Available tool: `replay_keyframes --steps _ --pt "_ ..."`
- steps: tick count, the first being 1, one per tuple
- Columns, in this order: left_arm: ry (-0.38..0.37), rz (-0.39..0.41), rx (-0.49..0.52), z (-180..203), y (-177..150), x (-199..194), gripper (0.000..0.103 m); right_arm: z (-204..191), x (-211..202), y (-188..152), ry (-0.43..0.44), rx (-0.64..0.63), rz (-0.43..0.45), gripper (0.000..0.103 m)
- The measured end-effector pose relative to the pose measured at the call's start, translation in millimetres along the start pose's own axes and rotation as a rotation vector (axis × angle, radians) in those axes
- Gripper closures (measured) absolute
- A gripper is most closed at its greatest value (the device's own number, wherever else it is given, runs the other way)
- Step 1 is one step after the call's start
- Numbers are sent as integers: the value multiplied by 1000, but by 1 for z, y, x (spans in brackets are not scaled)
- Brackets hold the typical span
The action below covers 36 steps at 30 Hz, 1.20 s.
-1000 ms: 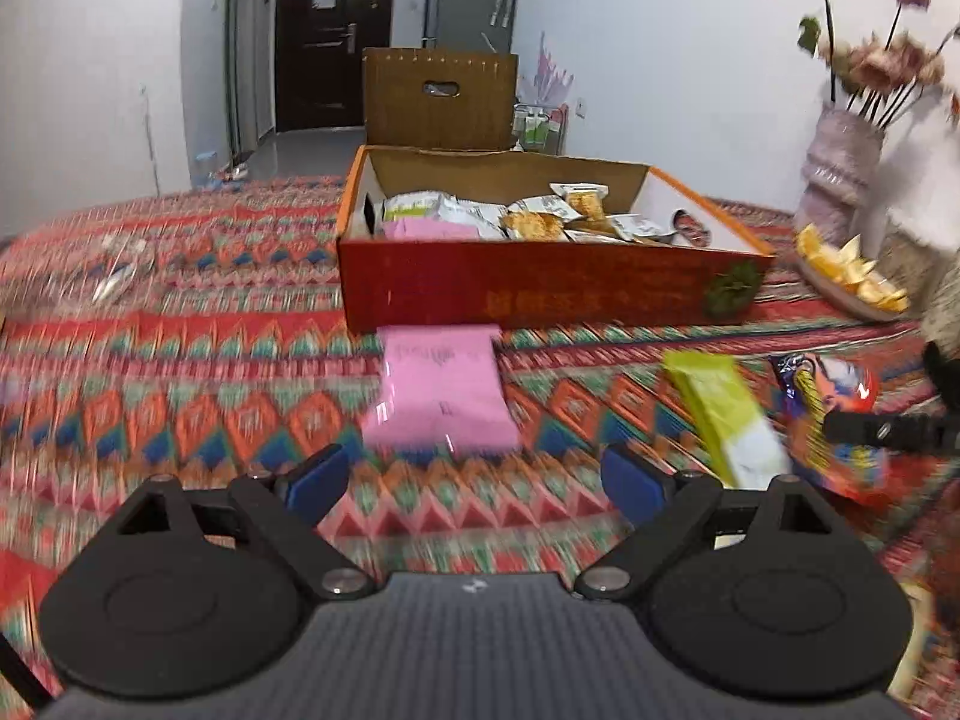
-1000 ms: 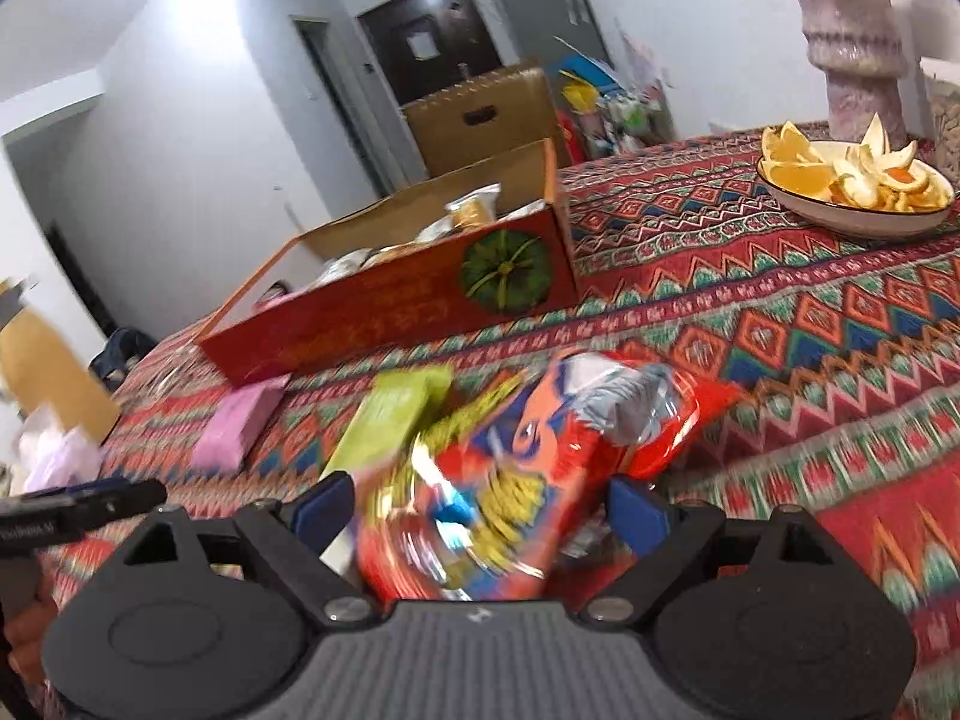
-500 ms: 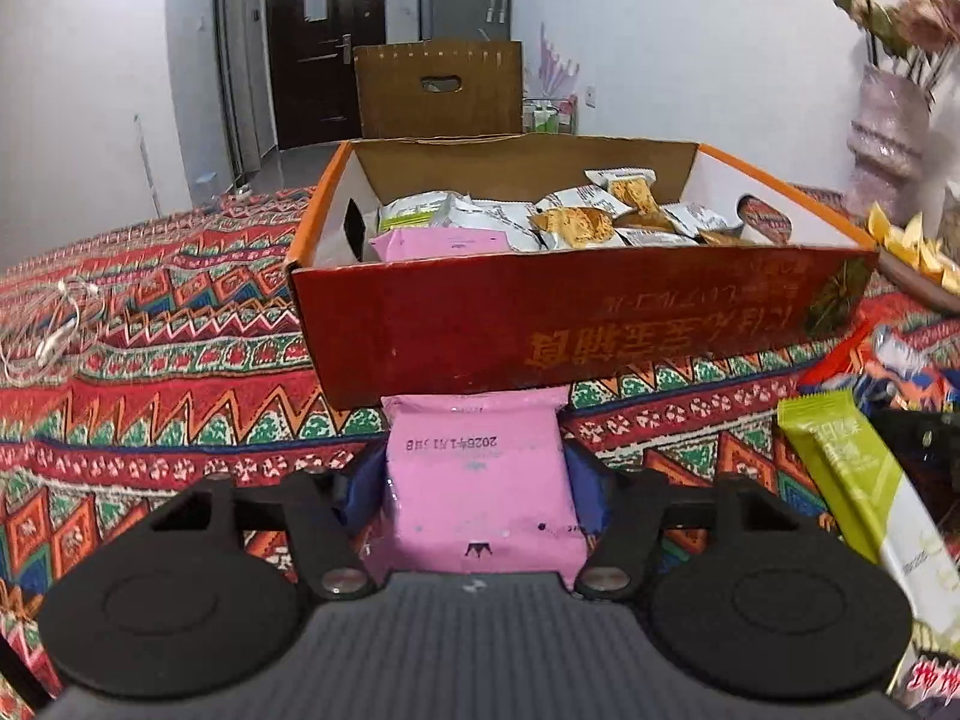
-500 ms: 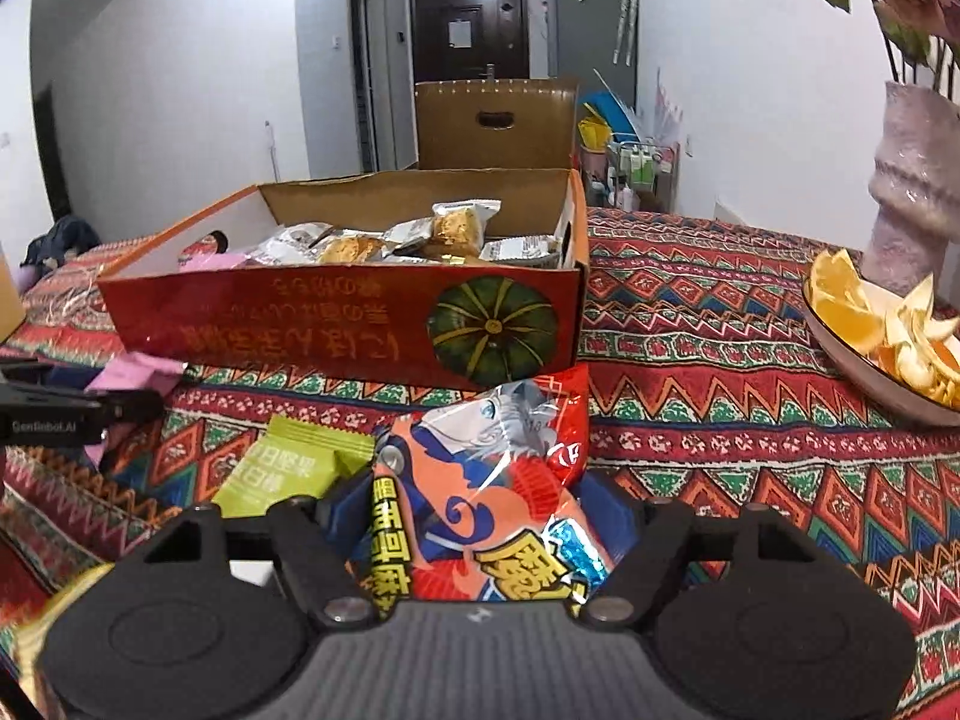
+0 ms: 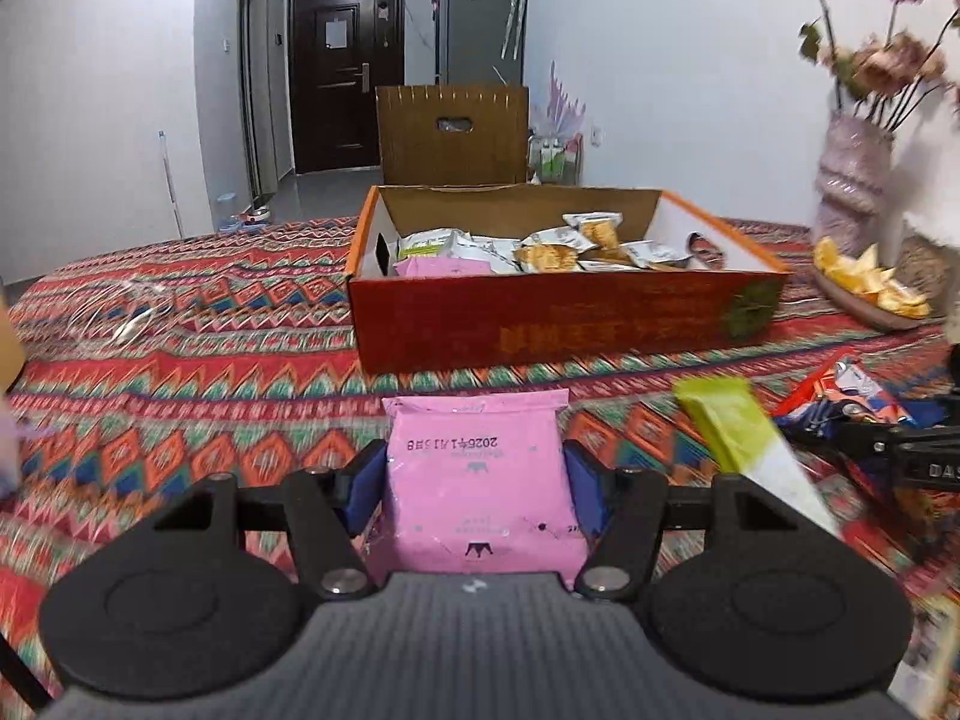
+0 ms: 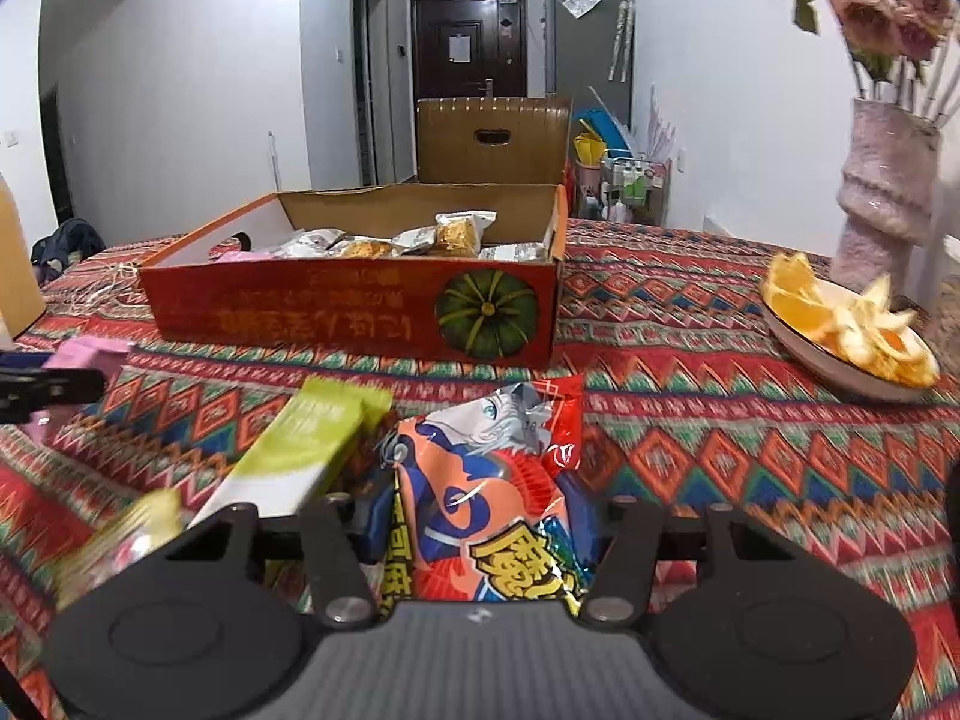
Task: Organize snacks
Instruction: 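Carry the pink packet and red chip bag into the box and lower them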
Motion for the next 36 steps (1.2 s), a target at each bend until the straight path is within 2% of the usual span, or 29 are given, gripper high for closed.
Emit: replay_keyframes --steps 4,7,12,22,24,28,32,36 --pt "29 -1 -36 4 -26 -41 40 -2 -46 -18 13 34 34 49" --pt "0 -18 -95 8 -43 -68 40 -3 -78 -32 16 34 44 49" --pt "-4 -12 -83 21 -56 -98 40 -2 -120 -47 17 30 61 49" --pt "-33 23 -68 41 -54 -122 40 -1 -147 -60 49 44 92 49" --pt "-36 22 -62 44 -49 -119 40 0 -146 -58 35 35 94 49" --pt "-77 31 -58 51 -27 -107 40 2 -138 -43 73 28 105 49" --pt "-141 59 -55 60 13 -84 40 0 -121 -10 84 -37 131 49" --pt "-167 88 -32 66 59 -49 40 -3 -95 32 104 -104 160 49"
Point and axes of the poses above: each gripper's, at about its wrist camera, not at the fingertips, and x roughly the way its jaws point, z to its right, y to its top, the point moved 7 cm from there along x, roughly the way its jaws point, and after that the axes turned 1 degree about z, right-handed, at the moved point
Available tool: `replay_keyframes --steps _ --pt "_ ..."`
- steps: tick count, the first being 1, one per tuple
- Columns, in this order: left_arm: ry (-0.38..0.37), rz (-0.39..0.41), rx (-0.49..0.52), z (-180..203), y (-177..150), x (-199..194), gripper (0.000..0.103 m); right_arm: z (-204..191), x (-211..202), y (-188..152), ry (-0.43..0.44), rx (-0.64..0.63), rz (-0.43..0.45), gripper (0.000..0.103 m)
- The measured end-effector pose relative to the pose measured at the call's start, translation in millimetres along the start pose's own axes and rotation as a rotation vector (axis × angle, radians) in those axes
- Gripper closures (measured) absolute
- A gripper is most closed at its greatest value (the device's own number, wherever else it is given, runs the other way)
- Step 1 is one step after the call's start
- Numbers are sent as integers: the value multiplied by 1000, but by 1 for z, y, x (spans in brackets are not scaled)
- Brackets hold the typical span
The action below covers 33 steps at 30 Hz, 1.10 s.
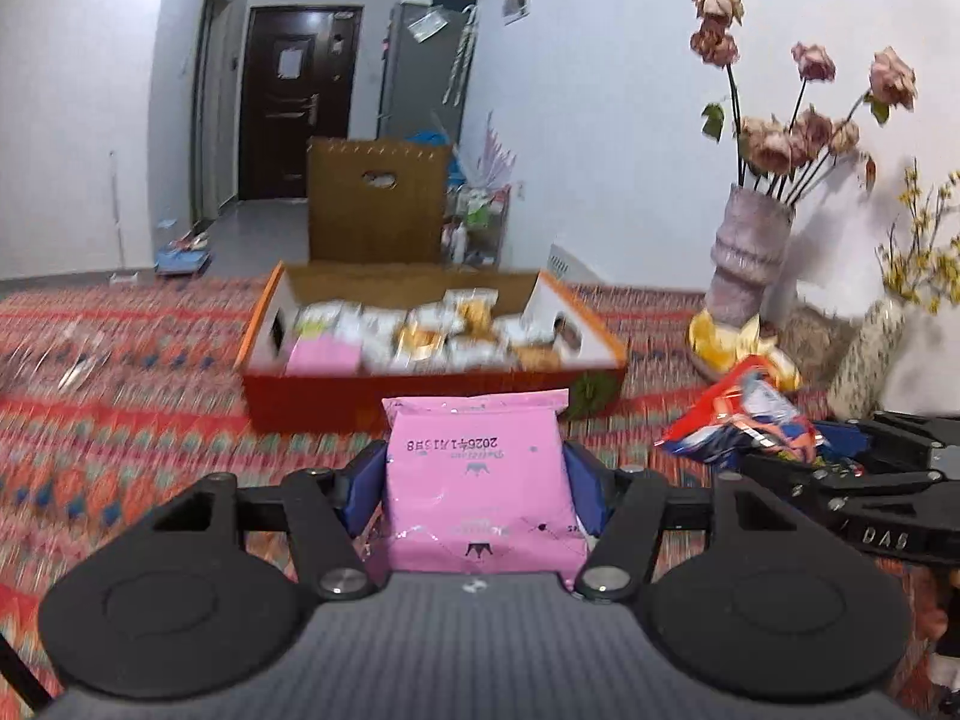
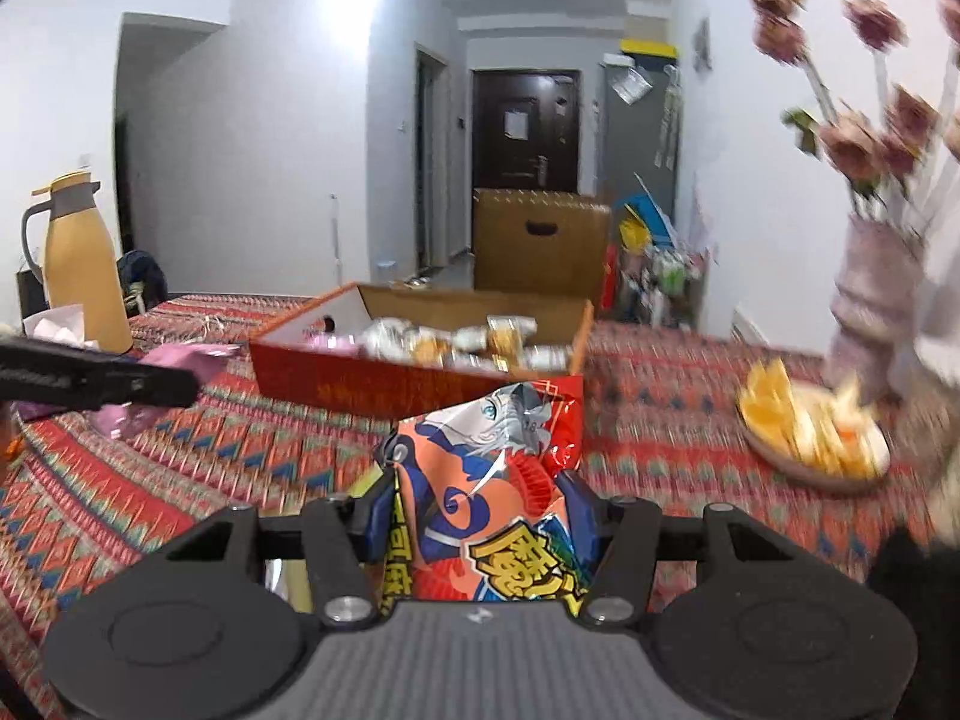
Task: Organize snacks
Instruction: 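Carry the pink packet and red chip bag into the box and lower them, then open both tools in the box and withdraw them to the remaining packets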
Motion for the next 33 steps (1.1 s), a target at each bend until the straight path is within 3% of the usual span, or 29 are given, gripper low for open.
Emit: replay_keyframes --steps 5,9,13,16,18,22,25,28,33 --pt "4 6 -33 -12 49 75 40 16 58 53 40 11 49 49" --pt "0 -26 -65 -23 68 139 40 38 122 88 76 131 57 49" --pt "15 -67 -112 -35 70 196 40 52 189 102 112 231 16 49" --pt "21 -80 -163 -40 62 228 40 61 225 101 78 272 -1 49" --pt "16 -125 -131 -38 55 244 40 65 243 95 50 295 -8 49" --pt "-3 -166 -164 -39 42 259 40 59 267 79 -23 211 -52 46" --pt "-11 -167 -143 -38 37 259 35 58 273 73 -28 223 -95 42" --pt "-51 -161 -140 -33 41 252 31 57 269 75 -24 223 -78 39" --pt "-22 -108 -100 -35 57 235 30 58 245 91 -51 197 -10 39"
Point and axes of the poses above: each gripper's, at about its wrist camera, not at the fingertips, and x roughly the way its jaws point, z to its right, y to its top, the point moved 7 cm from there along x, roughly the way its jaws point, and after that the axes turned 1 degree about z, right-handed, at the moved point
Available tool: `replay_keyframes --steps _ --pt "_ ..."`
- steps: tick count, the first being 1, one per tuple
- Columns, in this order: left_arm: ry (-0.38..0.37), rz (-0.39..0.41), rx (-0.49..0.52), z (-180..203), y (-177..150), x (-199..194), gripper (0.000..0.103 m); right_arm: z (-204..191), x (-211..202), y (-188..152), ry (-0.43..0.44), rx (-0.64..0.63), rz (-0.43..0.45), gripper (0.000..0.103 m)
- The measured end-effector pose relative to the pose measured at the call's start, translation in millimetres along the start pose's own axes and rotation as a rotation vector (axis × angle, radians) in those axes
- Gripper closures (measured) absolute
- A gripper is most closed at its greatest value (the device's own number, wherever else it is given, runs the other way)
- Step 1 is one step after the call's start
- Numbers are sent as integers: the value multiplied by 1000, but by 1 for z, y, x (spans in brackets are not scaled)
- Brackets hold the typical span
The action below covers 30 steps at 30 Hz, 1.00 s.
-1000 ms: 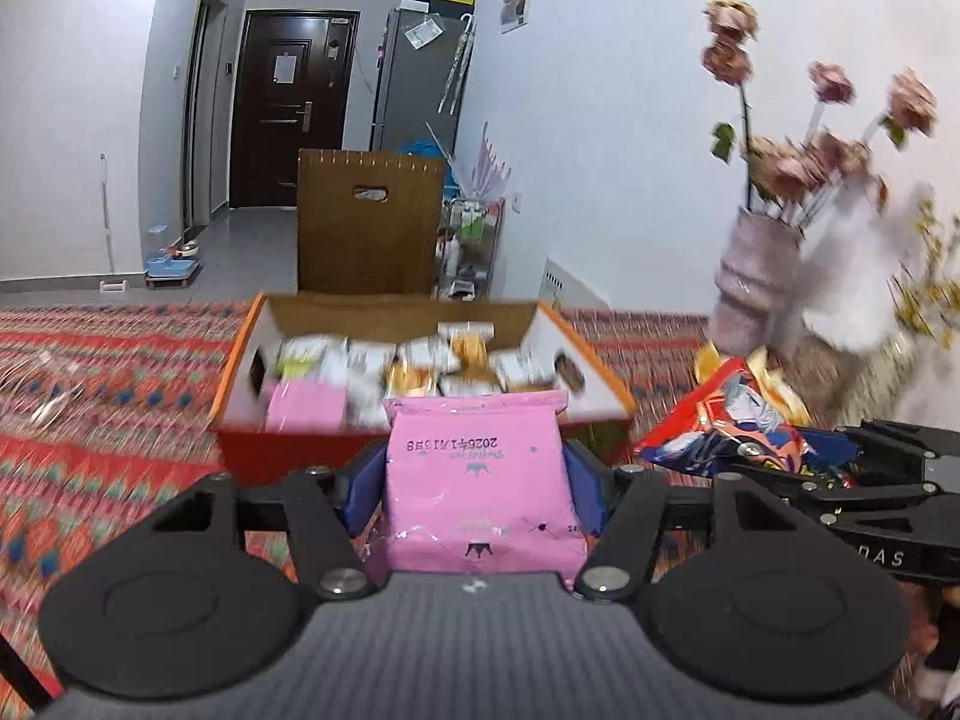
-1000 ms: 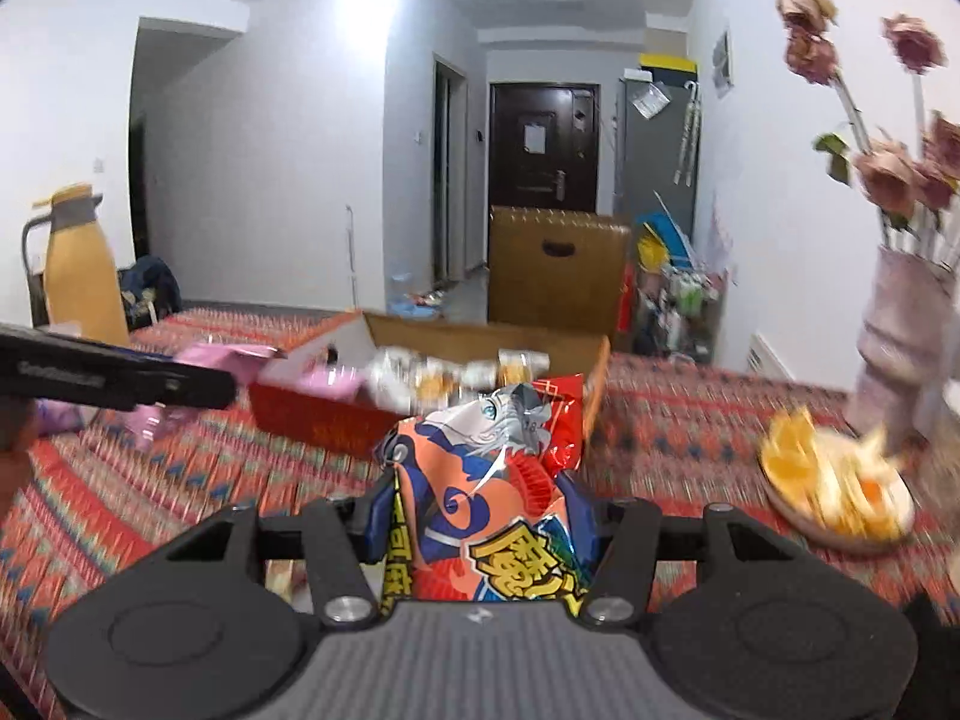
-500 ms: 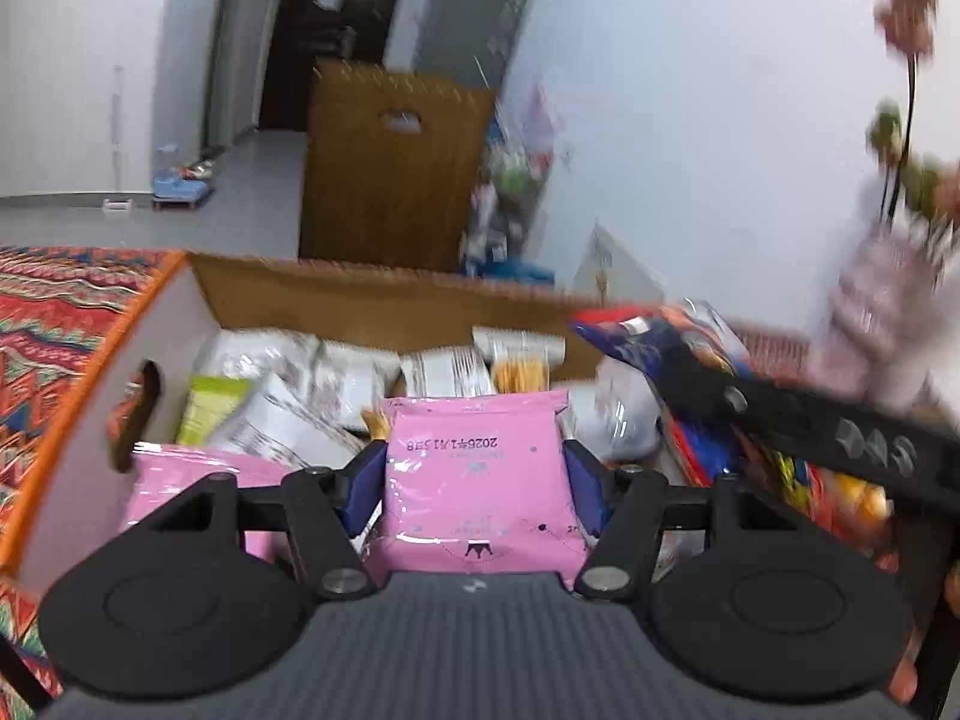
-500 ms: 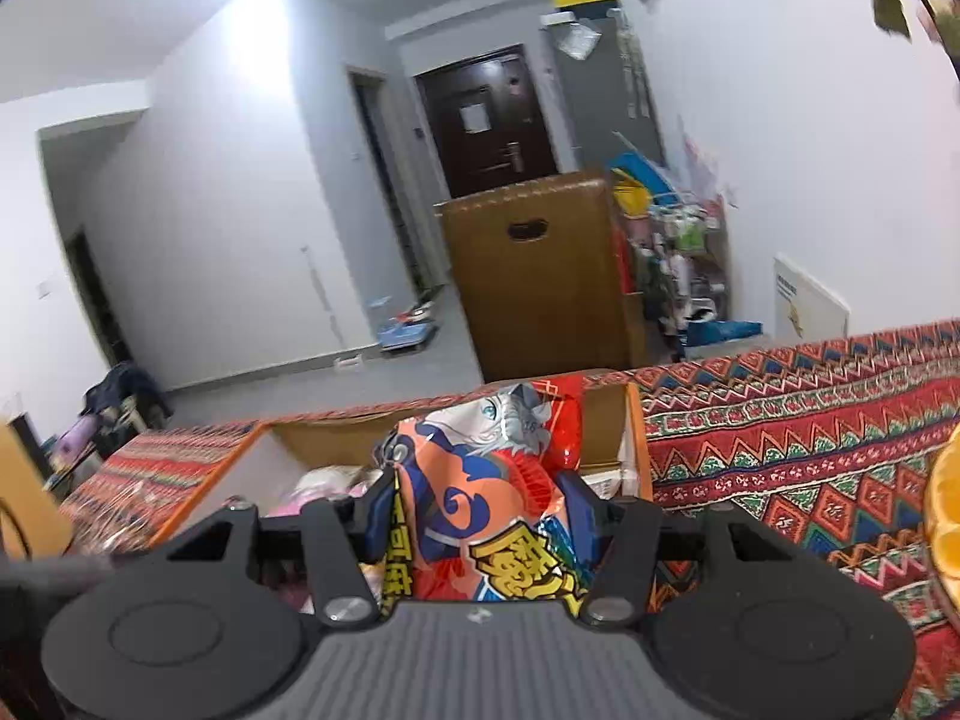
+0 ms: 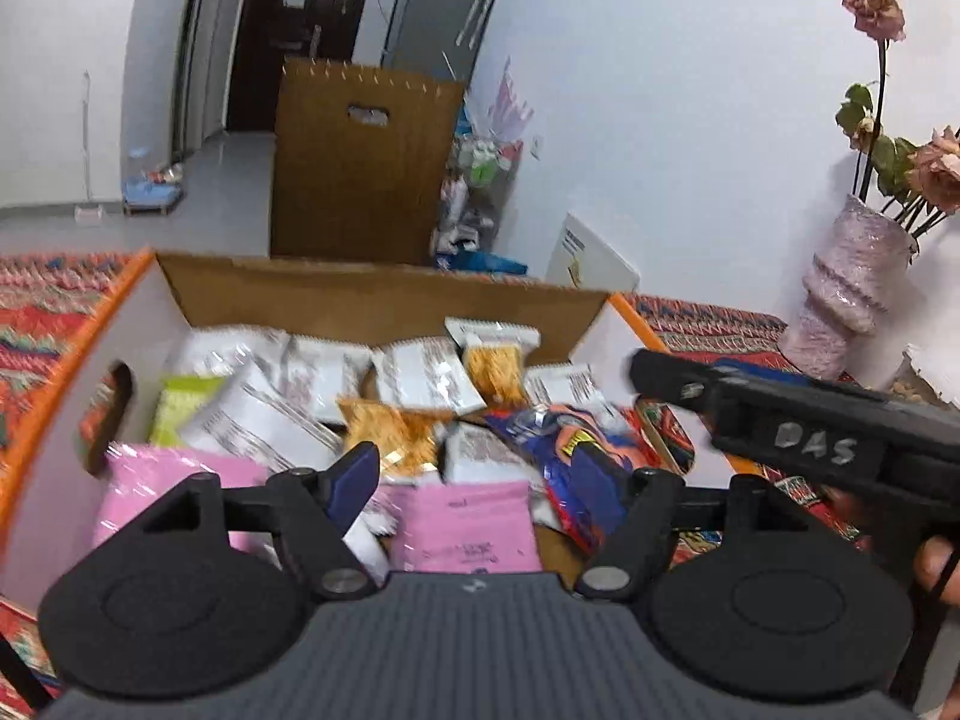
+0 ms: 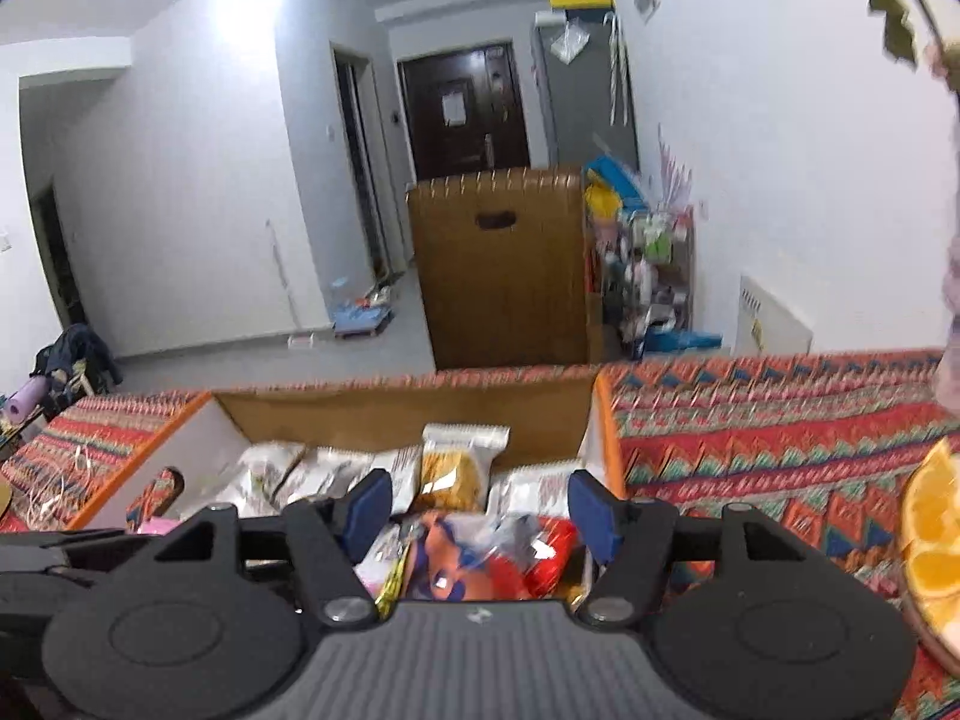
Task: Organize snacks
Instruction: 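Open both tools in the box and withdraw them to the remaining packets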
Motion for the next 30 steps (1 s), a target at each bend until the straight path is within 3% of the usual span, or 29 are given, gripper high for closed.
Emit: replay_keyframes --steps 4,7,14,18,25,30 --pt "39 69 2 -10 14 -37 30 -3 -28 21 7 -21 62 39" --pt "25 98 -15 -16 15 -76 30 -8 -68 31 12 -42 122 39" --pt "70 132 112 -12 -30 -181 21 -25 -161 16 49 -144 121 36" --pt "86 142 88 -11 -65 -229 20 -35 -216 -13 58 -190 112 25" --pt "119 165 48 -10 -126 -301 20 -54 -287 -82 80 -248 58 23" --pt "168 139 27 -4 -172 -322 20 -69 -309 -141 102 -245 -11 22"
Point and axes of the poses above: each gripper's, at about its wrist camera, not at the fingertips, and x roughly the way its jaws point, z to its right, y to its top, the point moved 7 cm from there along x, roughly the way its jaws point, and after that the axes turned 1 degree about z, right-handed, at the moved point
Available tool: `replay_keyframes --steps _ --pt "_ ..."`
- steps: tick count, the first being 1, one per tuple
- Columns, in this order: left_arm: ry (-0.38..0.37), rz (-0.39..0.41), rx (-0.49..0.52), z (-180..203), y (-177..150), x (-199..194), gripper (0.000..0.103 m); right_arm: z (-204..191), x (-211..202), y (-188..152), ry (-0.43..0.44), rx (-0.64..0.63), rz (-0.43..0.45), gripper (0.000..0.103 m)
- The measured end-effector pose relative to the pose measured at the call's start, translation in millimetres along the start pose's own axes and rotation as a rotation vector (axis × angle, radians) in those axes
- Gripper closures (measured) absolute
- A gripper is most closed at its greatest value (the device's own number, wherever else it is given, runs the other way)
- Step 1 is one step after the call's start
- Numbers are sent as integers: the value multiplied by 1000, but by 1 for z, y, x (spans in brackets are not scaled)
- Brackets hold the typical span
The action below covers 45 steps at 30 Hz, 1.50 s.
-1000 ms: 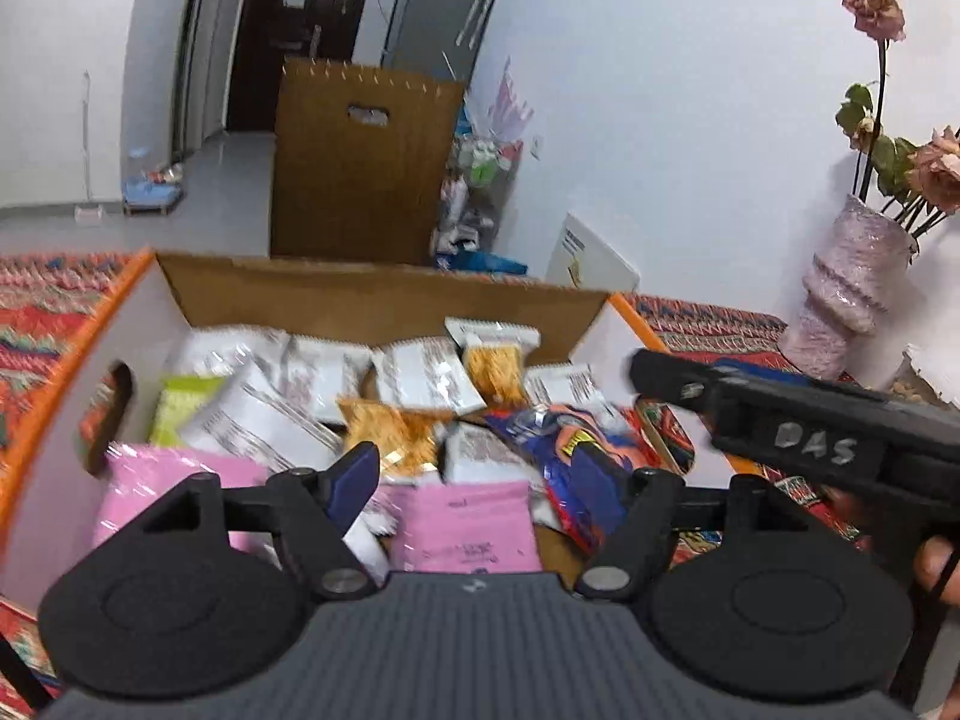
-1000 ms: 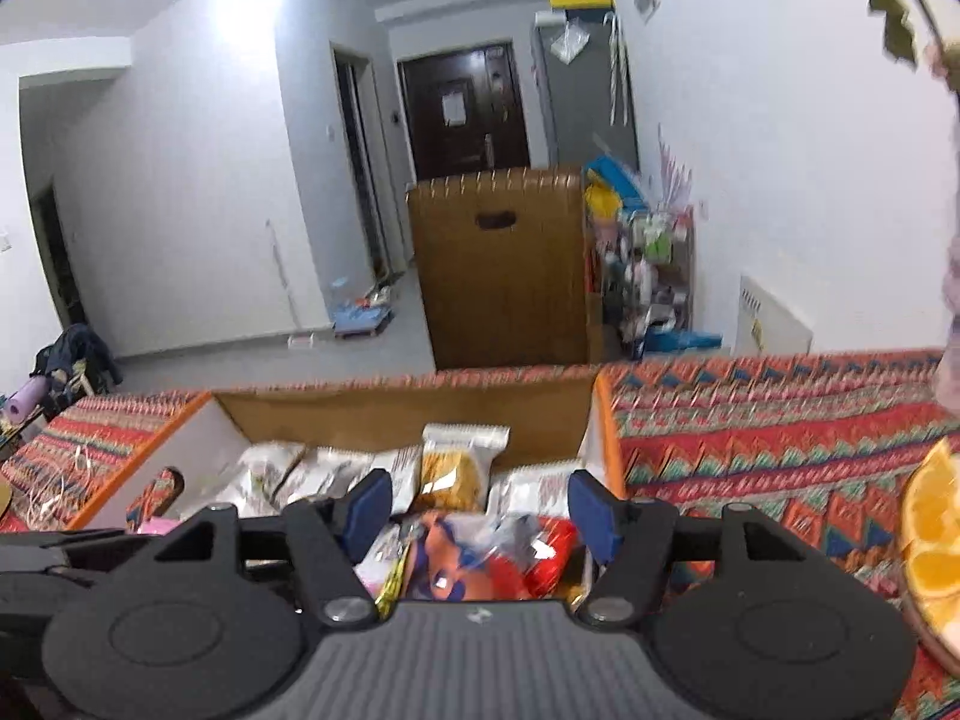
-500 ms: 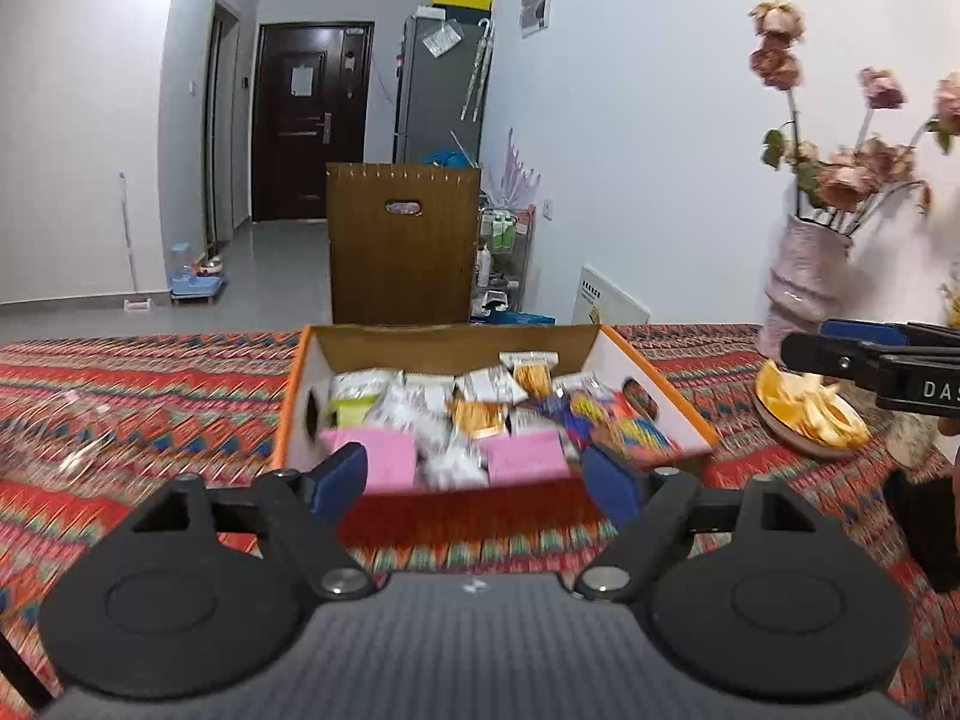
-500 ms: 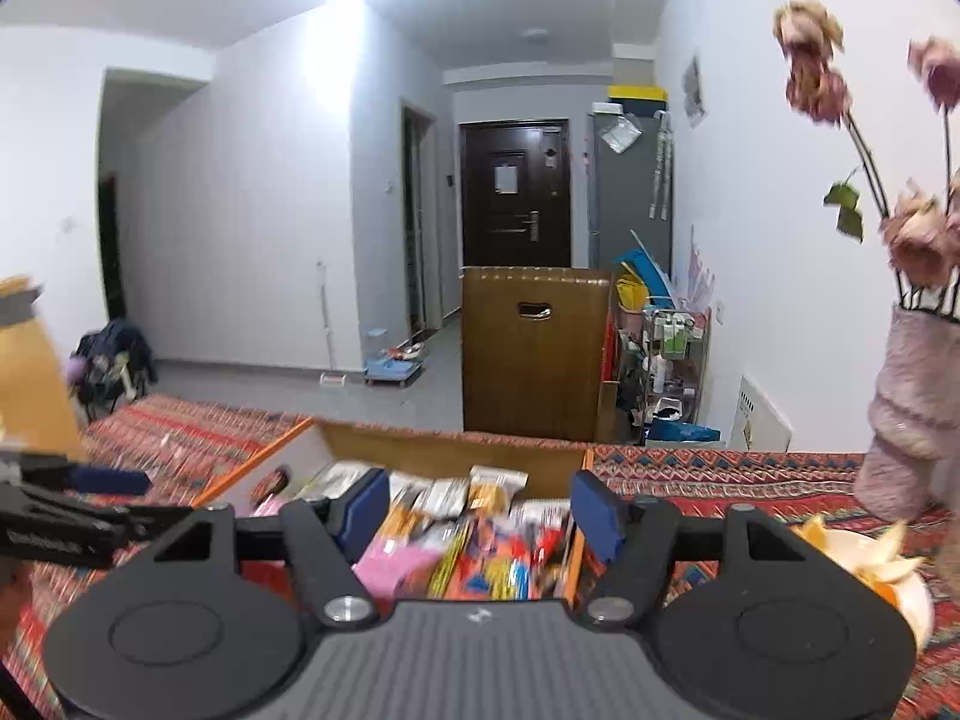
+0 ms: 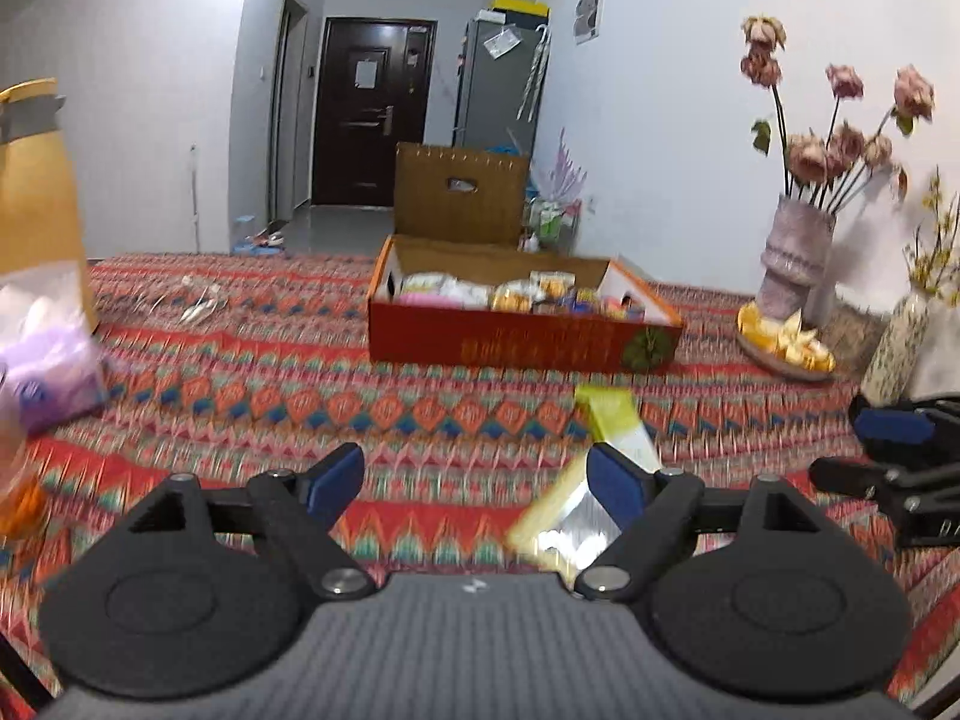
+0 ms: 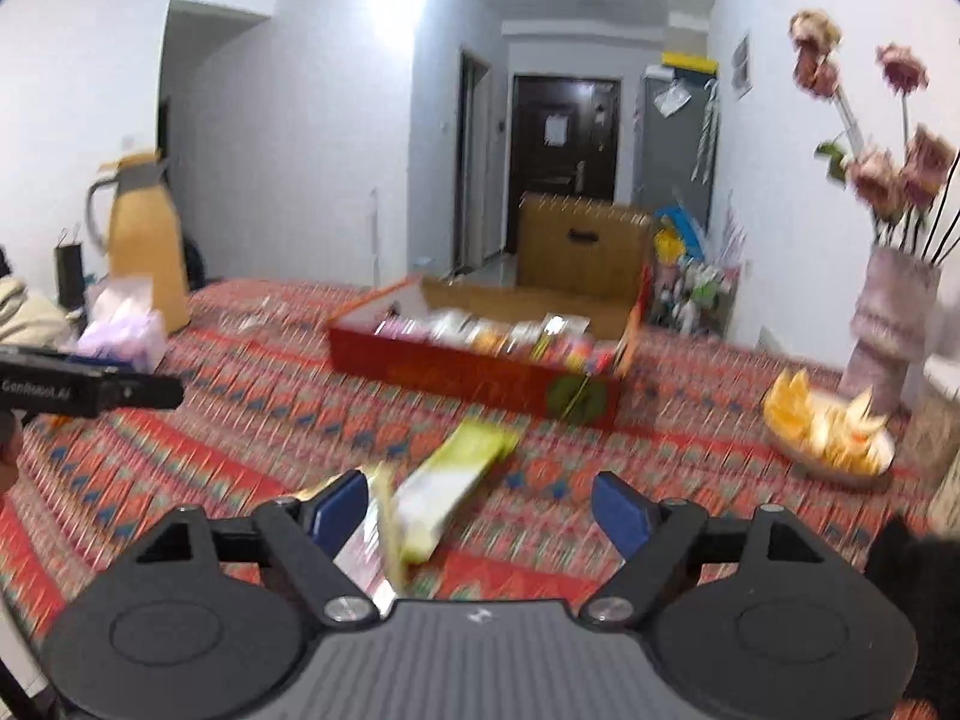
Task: Organize snacks
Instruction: 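Open both tools in the box and withdraw them to the remaining packets, then grasp the silver wafer packet with the left tool while the right tool grasps the yellow-green bar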
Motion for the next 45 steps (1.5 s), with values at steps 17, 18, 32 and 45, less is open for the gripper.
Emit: replay_keyframes --steps 17,18,32,45 --pt "7 -123 -64 -6 -58 -6 20 -46 47 -63 112 60 -114 25" --pt "7 -126 -66 -5 -58 -3 20 -51 52 -66 117 40 -138 25" --pt "5 -299 -184 70 -57 96 0 15 -1 -55 68 144 -55 31" --pt "104 -235 123 74 -71 90 2 77 -2 -89 -1 267 -71 31"
Point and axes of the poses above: each gripper's, at about its wrist camera, not at the fingertips, and x roughly the way its jaws point, z to its right, y to its top, the point moved 7 cm from there along x, roughly the way its jaws point, and after that the axes turned 1 degree about z, right-handed, at the moved point
